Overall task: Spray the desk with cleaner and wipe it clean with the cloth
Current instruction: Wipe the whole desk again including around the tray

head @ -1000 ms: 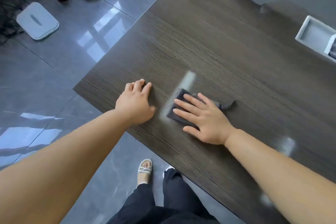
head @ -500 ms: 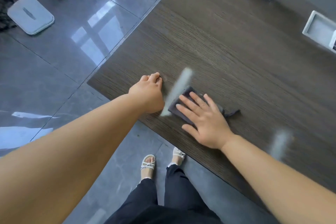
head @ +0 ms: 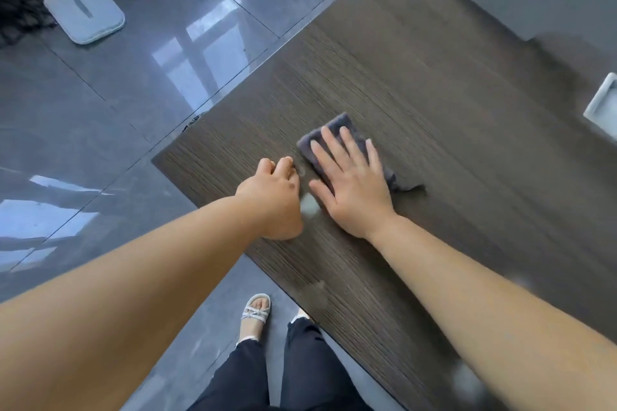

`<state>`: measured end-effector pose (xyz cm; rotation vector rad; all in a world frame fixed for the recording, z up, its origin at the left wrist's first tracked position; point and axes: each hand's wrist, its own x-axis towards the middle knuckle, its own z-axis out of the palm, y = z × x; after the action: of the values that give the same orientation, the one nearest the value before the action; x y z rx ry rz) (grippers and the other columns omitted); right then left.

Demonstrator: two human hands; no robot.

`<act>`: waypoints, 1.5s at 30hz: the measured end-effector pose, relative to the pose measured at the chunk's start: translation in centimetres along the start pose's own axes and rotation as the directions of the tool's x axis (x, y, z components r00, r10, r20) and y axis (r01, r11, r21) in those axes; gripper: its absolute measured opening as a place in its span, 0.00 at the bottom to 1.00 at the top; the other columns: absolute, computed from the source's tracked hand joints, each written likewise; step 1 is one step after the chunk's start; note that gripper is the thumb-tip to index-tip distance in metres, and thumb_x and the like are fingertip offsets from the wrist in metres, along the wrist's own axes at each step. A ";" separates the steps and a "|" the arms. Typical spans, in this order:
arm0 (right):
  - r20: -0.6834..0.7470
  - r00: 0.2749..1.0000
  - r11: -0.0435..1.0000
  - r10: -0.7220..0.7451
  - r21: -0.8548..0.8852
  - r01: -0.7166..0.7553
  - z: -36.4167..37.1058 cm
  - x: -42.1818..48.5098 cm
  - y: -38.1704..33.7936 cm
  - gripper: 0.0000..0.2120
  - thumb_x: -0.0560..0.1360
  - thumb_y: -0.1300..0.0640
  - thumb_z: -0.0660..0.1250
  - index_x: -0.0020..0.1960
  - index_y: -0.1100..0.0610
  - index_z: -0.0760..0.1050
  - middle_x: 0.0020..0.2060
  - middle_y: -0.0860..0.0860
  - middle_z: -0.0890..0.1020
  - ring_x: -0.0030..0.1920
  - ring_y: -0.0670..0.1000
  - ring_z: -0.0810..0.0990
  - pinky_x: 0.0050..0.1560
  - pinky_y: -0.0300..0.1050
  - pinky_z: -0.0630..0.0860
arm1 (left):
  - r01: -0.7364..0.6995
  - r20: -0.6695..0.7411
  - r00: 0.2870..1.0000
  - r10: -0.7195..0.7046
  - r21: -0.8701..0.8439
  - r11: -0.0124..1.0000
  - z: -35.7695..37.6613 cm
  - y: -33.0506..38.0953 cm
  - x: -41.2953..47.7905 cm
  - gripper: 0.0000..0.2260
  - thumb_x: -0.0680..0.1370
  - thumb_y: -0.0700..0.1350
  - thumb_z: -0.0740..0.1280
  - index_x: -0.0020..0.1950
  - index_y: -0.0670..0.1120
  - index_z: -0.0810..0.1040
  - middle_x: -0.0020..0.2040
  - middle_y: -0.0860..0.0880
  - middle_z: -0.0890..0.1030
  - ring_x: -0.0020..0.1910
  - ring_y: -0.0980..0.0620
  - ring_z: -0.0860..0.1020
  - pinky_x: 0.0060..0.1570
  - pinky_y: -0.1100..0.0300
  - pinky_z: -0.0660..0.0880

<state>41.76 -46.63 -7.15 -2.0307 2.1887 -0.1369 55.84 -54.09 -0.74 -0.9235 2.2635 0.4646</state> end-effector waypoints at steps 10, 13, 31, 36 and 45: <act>-0.019 0.868 0.868 0.497 -0.014 -0.497 -2.1 11.3 7.5 0.29 0.81 0.42 0.48 0.78 0.51 0.50 0.78 0.50 0.48 0.77 0.54 0.44 0.73 0.61 0.44 | -0.028 -0.070 0.997 0.023 -0.077 0.997 0.6 -0.3 -0.4 0.35 0.74 0.53 0.62 0.76 0.44 0.51 0.76 0.50 0.46 0.72 0.46 0.50 0.61 0.54 0.68; -0.066 0.907 0.909 0.415 0.009 -0.416 -0.3 9.7 2.2 0.29 0.80 0.42 0.49 0.77 0.54 0.53 0.77 0.53 0.52 0.77 0.56 0.48 0.72 0.64 0.46 | -0.022 -0.237 0.970 -0.050 -0.291 0.957 1.2 -0.9 -0.5 0.26 0.75 0.49 0.62 0.72 0.45 0.63 0.73 0.50 0.59 0.69 0.47 0.59 0.64 0.53 0.68; -0.019 1.000 0.998 0.023 0.050 -0.022 2.3 -1.5 -11.1 0.30 0.77 0.41 0.49 0.75 0.53 0.62 0.75 0.53 0.60 0.75 0.57 0.57 0.72 0.64 0.52 | 0.031 -0.449 0.825 -0.344 -0.572 0.819 8.3 -6.4 -6.2 0.18 0.74 0.37 0.61 0.63 0.41 0.69 0.62 0.44 0.70 0.64 0.45 0.64 0.58 0.56 0.64; 0.012 0.969 0.967 -0.247 -0.062 0.247 1.7 -7.7 -4.8 0.27 0.77 0.42 0.53 0.73 0.52 0.65 0.73 0.52 0.65 0.73 0.56 0.62 0.71 0.59 0.55 | -0.016 -0.436 0.861 -0.262 -0.538 0.843 8.8 -7.3 -7.0 0.18 0.75 0.38 0.61 0.65 0.42 0.68 0.66 0.46 0.67 0.67 0.48 0.62 0.59 0.60 0.63; 0.005 0.943 0.943 0.333 0.011 -0.334 2.2 1.2 -12.7 0.29 0.80 0.41 0.48 0.78 0.52 0.49 0.78 0.51 0.48 0.77 0.54 0.45 0.73 0.62 0.42 | -0.026 -0.438 0.871 -0.222 -0.492 0.870 8.8 -7.5 -7.0 0.19 0.76 0.40 0.61 0.67 0.42 0.67 0.68 0.46 0.66 0.69 0.48 0.61 0.62 0.57 0.64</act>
<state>54.57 -48.78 -7.18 -1.6186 2.4821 -0.1049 68.82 -51.20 -3.03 -1.5557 2.5714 0.8634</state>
